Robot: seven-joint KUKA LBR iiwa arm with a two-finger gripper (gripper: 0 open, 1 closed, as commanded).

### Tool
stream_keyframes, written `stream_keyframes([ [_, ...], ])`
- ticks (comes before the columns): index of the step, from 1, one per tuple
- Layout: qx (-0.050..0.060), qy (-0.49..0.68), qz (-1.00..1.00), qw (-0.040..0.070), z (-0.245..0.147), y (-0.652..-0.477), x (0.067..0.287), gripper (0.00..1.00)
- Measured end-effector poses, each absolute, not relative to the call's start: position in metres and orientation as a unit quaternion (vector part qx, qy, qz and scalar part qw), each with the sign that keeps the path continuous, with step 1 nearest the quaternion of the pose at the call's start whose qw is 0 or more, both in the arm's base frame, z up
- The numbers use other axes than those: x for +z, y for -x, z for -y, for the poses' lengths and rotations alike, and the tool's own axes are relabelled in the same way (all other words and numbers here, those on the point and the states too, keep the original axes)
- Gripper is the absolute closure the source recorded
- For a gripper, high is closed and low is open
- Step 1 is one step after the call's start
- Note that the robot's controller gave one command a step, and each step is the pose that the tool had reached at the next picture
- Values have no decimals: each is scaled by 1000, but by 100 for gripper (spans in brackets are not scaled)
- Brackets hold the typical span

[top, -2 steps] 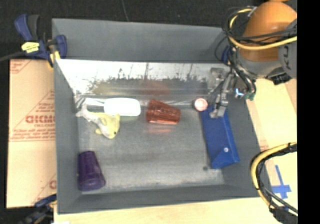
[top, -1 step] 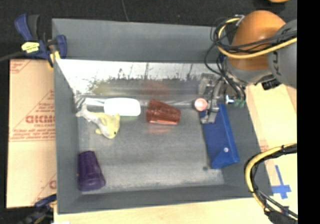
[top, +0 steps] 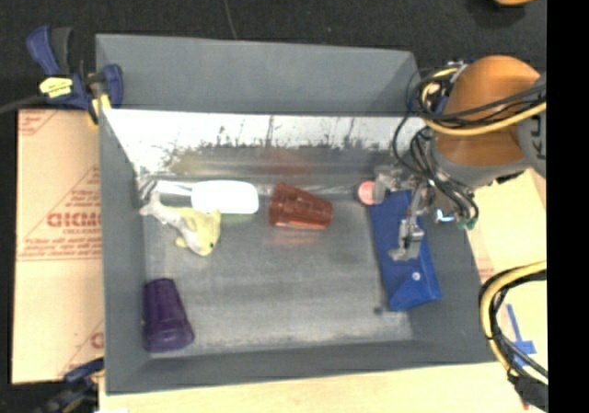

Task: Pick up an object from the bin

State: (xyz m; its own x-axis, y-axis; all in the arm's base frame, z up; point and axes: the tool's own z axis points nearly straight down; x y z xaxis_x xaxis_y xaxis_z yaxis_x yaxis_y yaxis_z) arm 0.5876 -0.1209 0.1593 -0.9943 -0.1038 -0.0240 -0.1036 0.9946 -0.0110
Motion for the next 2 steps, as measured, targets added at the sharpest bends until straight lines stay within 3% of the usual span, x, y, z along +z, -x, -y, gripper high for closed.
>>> stream_keyframes([
  [1, -6, 21, -1000, 18, 104, -610, 133, 0],
  [2, -4, -12, -1000, 13, 66, -568, 130, 0],
])
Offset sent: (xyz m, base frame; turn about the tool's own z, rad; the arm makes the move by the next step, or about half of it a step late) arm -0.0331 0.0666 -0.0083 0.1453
